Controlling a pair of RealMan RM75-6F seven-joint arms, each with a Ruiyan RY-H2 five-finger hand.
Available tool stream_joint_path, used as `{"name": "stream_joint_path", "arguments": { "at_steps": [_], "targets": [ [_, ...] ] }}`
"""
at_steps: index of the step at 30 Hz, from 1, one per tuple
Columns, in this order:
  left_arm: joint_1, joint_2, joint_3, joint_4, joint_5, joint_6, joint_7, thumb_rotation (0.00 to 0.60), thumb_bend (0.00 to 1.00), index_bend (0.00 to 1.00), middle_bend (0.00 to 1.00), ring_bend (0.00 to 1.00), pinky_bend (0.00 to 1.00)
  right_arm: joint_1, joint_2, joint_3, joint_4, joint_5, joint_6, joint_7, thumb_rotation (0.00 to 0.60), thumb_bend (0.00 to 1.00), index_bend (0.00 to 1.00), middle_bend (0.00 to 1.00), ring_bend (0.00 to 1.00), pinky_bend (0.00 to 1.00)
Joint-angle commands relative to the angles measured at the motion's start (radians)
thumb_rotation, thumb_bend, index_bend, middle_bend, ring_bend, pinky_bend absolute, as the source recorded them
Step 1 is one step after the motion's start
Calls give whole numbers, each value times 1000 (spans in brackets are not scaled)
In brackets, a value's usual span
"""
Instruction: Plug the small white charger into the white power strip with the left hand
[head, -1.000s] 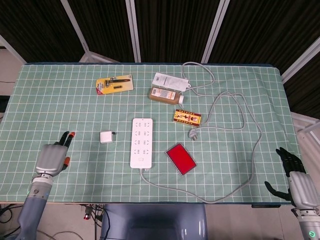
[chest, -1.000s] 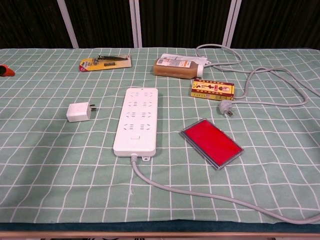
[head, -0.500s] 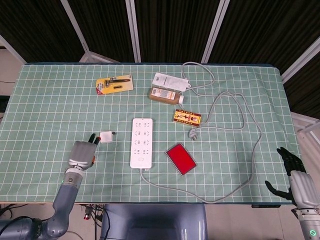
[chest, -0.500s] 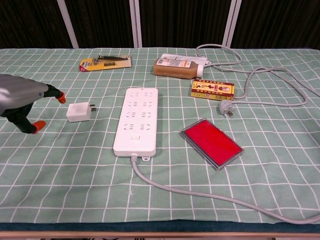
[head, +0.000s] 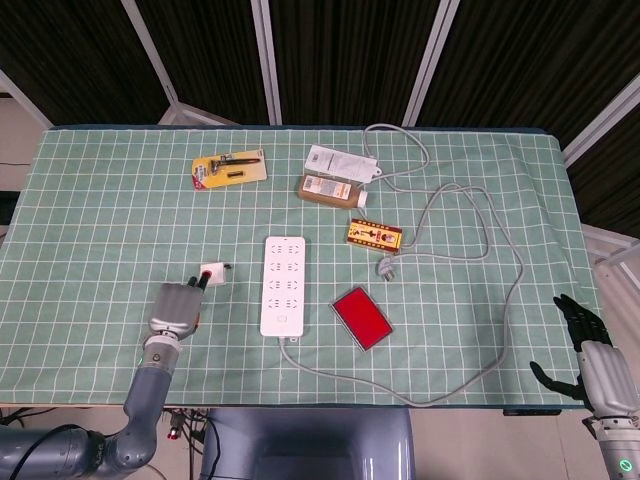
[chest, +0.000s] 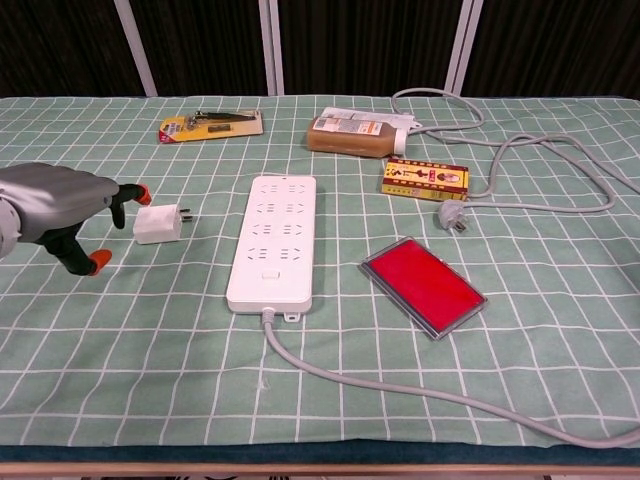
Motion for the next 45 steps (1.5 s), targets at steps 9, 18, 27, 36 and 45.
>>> {"name": "stream_joint_path", "arguments": {
  "at_steps": [9, 18, 27, 36, 45],
  "targets": [
    [-36, -27, 8, 20, -48, -2, 3, 600, 467, 106, 636, 743, 871, 0, 1, 1, -2, 1, 0, 2, 600, 338, 0, 0, 0, 0],
    [-62, -44, 13, 48, -89, 0, -3, 600, 479, 118, 709, 771, 891, 0, 2, 2, -5, 4, -2, 4, 600, 338, 0, 0, 0, 0],
    [-69, -50, 37, 55, -99, -1, -15, 600, 486, 133, 719, 774, 893, 0, 2, 2, -5, 7, -4, 2, 600, 338, 0, 0, 0, 0],
    [-60, -45, 80, 27, -82, 14, -32, 600, 487, 140, 720, 775, 893, -1, 3, 2, -7, 4, -1, 0, 600, 338, 0, 0, 0, 0],
    [-40, -33, 119, -9, -54, 35, -55, 600, 488, 144, 719, 775, 893, -2, 2, 2, -9, 3, 1, 0, 600, 339, 0, 0, 0, 0]
  ]
}}
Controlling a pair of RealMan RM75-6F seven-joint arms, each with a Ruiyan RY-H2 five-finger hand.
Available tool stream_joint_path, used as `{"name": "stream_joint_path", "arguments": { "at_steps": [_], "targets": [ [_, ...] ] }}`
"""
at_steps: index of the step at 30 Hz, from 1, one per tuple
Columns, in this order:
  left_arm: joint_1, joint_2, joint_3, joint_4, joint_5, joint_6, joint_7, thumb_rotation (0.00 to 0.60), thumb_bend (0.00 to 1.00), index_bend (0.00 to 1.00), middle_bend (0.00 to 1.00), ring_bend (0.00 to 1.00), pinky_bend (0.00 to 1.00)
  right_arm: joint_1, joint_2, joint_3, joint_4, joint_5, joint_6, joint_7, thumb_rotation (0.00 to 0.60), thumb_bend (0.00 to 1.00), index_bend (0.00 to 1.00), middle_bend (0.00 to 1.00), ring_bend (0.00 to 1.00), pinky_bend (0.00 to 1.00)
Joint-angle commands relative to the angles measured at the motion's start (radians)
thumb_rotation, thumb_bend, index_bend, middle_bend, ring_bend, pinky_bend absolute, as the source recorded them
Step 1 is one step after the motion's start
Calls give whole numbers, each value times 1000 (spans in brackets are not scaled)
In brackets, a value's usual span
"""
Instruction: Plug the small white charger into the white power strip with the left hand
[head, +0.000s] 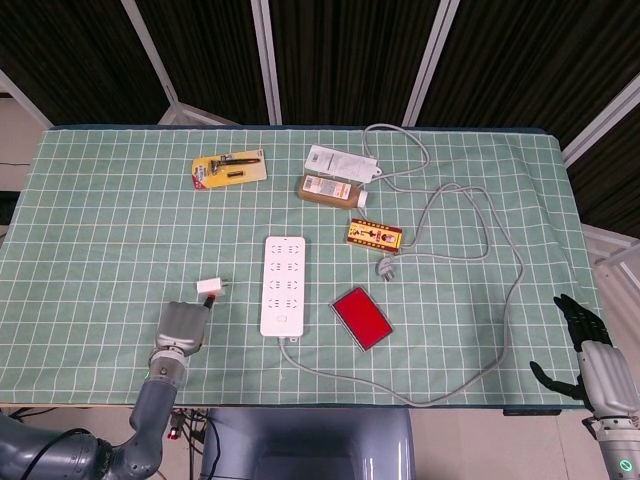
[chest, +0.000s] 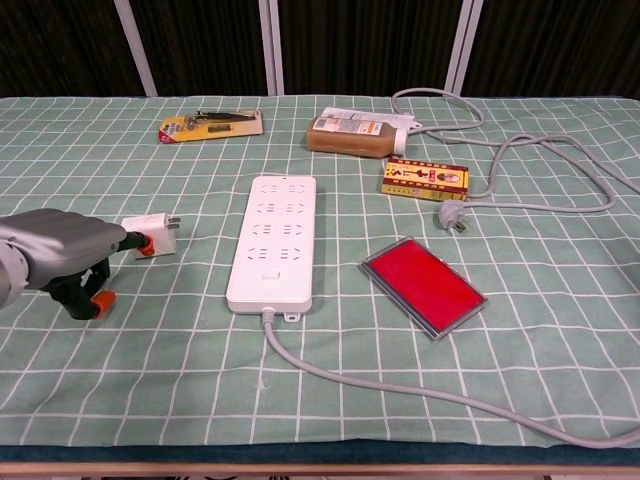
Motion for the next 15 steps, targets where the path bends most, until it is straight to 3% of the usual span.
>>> {"name": "stream_joint_path", "arguments": {
  "at_steps": [1, 15],
  "targets": [
    [6, 8, 6, -8, 7, 5, -9, 600, 488, 144, 719, 775, 893, 0, 0, 0, 0, 0, 1, 0, 600, 339, 0, 0, 0, 0],
    [19, 56, 12, -3, 4, -3, -38, 600, 487, 170, 718, 775, 893, -1, 0, -1, -2, -2, 2, -1, 600, 338, 0, 0, 0, 0]
  ]
}}
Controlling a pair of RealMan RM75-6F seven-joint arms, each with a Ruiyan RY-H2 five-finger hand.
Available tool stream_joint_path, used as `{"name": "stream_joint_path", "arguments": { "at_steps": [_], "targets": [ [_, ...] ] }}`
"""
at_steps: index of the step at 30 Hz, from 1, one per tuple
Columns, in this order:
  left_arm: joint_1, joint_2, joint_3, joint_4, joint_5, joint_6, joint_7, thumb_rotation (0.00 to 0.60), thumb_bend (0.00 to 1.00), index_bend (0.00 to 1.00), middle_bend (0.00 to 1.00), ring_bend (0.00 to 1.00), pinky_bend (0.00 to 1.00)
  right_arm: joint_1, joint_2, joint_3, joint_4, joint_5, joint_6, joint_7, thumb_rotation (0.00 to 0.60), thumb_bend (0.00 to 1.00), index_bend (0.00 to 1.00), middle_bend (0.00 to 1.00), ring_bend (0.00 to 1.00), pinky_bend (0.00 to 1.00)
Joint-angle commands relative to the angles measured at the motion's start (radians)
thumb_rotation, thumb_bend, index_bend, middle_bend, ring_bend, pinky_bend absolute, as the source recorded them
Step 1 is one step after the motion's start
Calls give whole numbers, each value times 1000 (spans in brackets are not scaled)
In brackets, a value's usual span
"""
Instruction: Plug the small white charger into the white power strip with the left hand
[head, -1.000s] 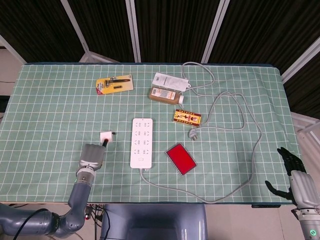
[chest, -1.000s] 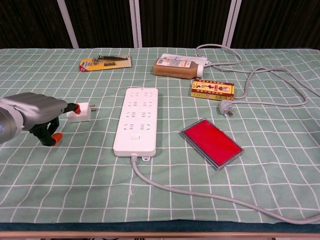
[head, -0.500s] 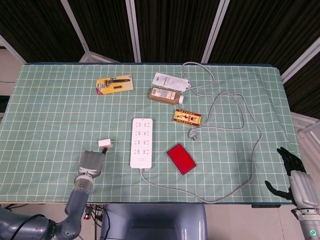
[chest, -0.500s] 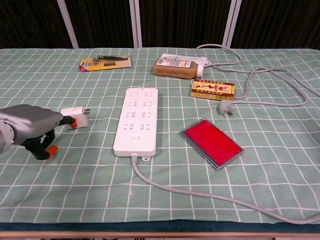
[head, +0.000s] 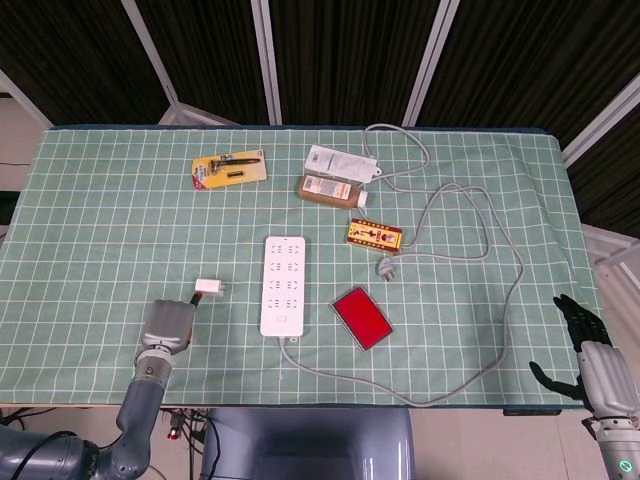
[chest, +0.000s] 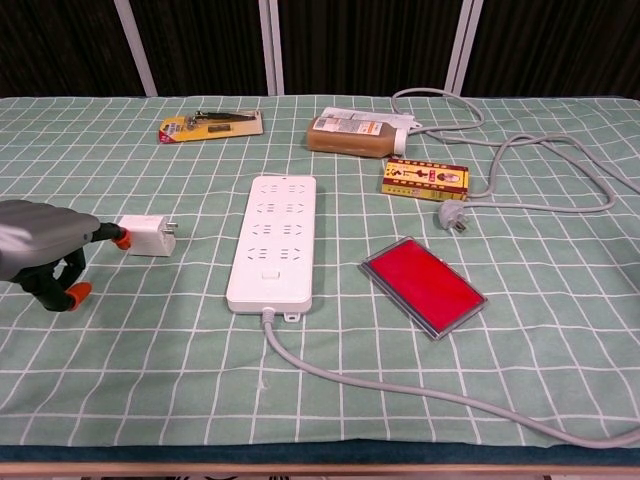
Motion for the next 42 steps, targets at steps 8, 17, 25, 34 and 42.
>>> {"name": "stream_joint_path", "arguments": {
  "at_steps": [8, 17, 25, 34, 42],
  "targets": [
    [7, 26, 12, -11, 15, -6, -16, 600, 489, 187, 718, 775, 893, 0, 1, 1, -1, 1, 0, 0, 600, 338, 0, 0, 0, 0],
    [28, 115, 17, -57, 52, 13, -52, 600, 490, 220, 722, 775, 893, -1, 0, 0, -2, -1, 2, 1, 600, 338, 0, 0, 0, 0],
    [18, 133, 2, -39, 28, -19, -58, 600, 490, 207, 720, 775, 893, -1, 0, 0, -3, 0, 2, -1, 600, 338, 0, 0, 0, 0],
    [-6, 84, -16, 3, -3, -42, -44, 600, 490, 185, 719, 775, 893, 0, 2, 1, -4, 3, -2, 1, 600, 338, 0, 0, 0, 0],
    [-22, 58, -27, 22, -12, -46, -35, 600, 490, 184, 718, 775, 893, 0, 1, 0, -4, 4, -3, -1, 600, 338, 0, 0, 0, 0]
  ]
}}
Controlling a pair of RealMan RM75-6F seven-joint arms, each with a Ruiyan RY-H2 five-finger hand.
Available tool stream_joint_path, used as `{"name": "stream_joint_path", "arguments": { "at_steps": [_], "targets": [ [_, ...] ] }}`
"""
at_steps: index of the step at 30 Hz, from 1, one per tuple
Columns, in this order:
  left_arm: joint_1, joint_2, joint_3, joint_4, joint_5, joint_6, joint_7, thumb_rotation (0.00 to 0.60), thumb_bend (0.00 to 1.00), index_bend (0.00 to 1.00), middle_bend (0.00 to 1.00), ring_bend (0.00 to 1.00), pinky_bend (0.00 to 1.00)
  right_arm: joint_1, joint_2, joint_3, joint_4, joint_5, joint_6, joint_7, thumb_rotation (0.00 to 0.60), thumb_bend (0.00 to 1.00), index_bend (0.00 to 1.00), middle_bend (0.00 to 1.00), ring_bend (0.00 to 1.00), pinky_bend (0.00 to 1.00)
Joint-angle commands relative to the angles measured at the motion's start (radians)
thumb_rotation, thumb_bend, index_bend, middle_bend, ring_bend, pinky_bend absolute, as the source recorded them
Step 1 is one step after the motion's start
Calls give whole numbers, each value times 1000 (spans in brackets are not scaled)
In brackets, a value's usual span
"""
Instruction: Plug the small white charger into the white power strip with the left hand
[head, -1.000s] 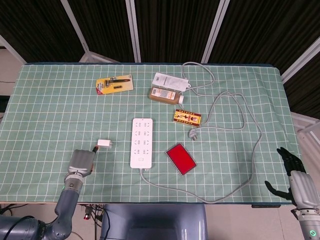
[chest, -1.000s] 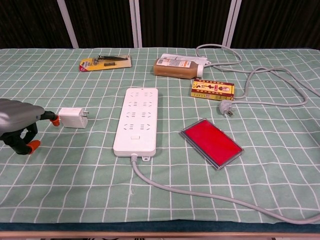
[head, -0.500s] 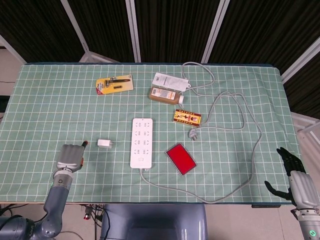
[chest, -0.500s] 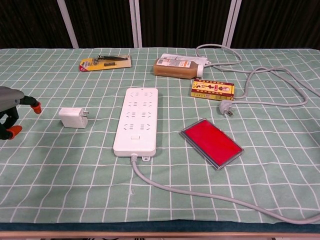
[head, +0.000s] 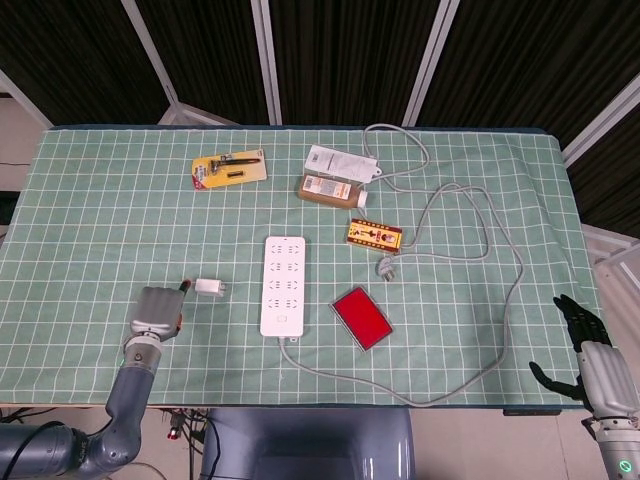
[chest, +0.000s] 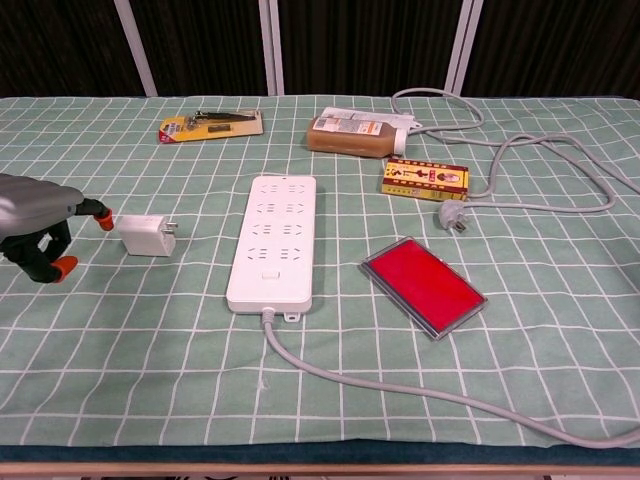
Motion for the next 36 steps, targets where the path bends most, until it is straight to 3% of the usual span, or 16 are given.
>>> {"name": "stream_joint_path", "arguments": {
  "at_steps": [1, 28, 36],
  "targets": [
    [-4, -6, -3, 4, -1, -1, 2, 600, 490, 184, 718, 775, 893, 0, 0, 0, -1, 1, 0, 0, 600, 338, 0, 0, 0, 0],
    [-48, -25, -23, -85, 48, 52, 40, 600, 490, 179, 711, 774, 893, -1, 1, 0, -3, -3, 2, 3, 600, 338, 0, 0, 0, 0],
    [-52, -29, -26, -94, 58, 66, 39, 600, 489, 177, 666, 774, 893, -1, 2, 0, -6, -2, 1, 4, 600, 338, 0, 0, 0, 0]
  ]
}}
